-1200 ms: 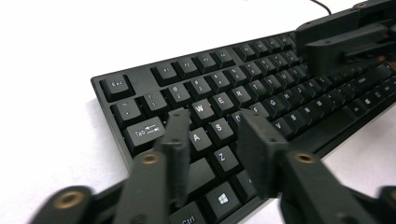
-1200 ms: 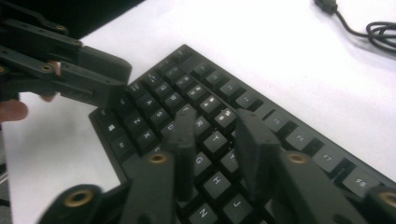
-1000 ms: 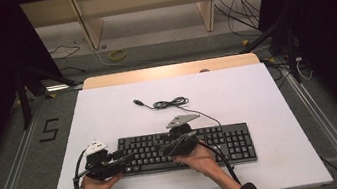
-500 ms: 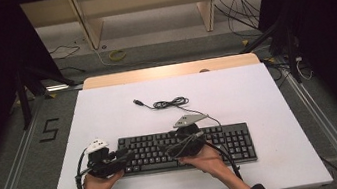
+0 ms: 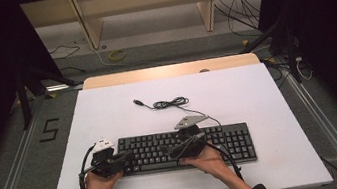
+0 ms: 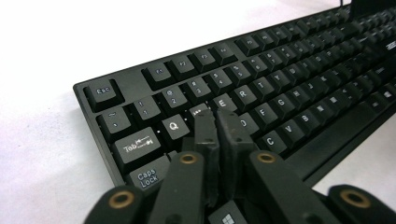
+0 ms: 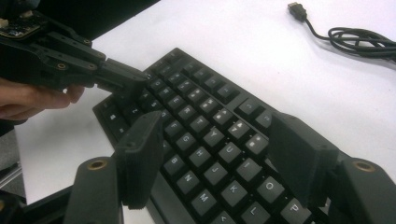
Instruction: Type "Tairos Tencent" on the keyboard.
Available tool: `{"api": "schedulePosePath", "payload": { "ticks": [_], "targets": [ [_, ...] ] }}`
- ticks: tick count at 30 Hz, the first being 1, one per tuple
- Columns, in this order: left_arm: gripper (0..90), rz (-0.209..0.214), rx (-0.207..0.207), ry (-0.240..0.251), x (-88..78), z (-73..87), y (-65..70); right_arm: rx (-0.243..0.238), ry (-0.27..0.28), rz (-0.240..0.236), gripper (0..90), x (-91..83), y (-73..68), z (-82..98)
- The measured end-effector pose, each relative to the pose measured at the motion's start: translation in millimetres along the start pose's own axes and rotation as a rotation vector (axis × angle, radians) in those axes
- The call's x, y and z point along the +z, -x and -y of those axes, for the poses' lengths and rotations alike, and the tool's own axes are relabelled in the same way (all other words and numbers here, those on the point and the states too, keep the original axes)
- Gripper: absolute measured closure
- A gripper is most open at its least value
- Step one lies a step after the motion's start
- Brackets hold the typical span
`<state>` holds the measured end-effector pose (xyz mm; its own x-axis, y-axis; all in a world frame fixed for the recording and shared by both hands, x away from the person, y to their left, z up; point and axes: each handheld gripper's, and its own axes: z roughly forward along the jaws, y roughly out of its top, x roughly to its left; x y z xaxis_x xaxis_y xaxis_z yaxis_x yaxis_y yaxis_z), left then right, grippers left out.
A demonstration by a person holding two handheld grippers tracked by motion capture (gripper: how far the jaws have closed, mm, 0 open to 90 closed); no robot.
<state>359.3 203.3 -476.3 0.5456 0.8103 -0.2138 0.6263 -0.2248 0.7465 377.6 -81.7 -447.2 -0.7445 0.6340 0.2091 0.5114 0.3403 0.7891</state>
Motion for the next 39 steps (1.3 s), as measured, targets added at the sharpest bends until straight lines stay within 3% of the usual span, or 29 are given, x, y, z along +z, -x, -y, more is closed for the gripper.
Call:
{"api": "schedulePosePath", "payload": {
  "ticks": [12, 20, 28, 32, 39],
  "targets": [
    [89.5, -0.005, 0.013, -0.058, 8.6, 0.5, -1.6, 0.003, -0.006, 0.017, 35.7, -0.4, 5.3, 0.9],
    [89.1, 0.002, 0.006, -0.047, 8.2, 0.4, -0.9, 0.010, -0.008, 0.026, 36.2, -1.2, 7.9, 0.7],
    [67.2, 0.019, 0.015, 0.027, 1.5, -2.9, 3.6, 0.016, -0.016, 0.033, 39.3, -0.7, 10.3, 0.5],
    [63.9, 0.037, 0.013, 0.074, -3.2, -4.2, 5.1, 0.020, -0.018, 0.033, 43.9, -0.1, 11.0, 0.5],
    [51.9, 0.058, -0.003, 0.104, -4.5, -4.6, 5.5, 0.009, -0.021, 0.042, 64.7, 2.2, 11.3, 0.8]
  ]
}}
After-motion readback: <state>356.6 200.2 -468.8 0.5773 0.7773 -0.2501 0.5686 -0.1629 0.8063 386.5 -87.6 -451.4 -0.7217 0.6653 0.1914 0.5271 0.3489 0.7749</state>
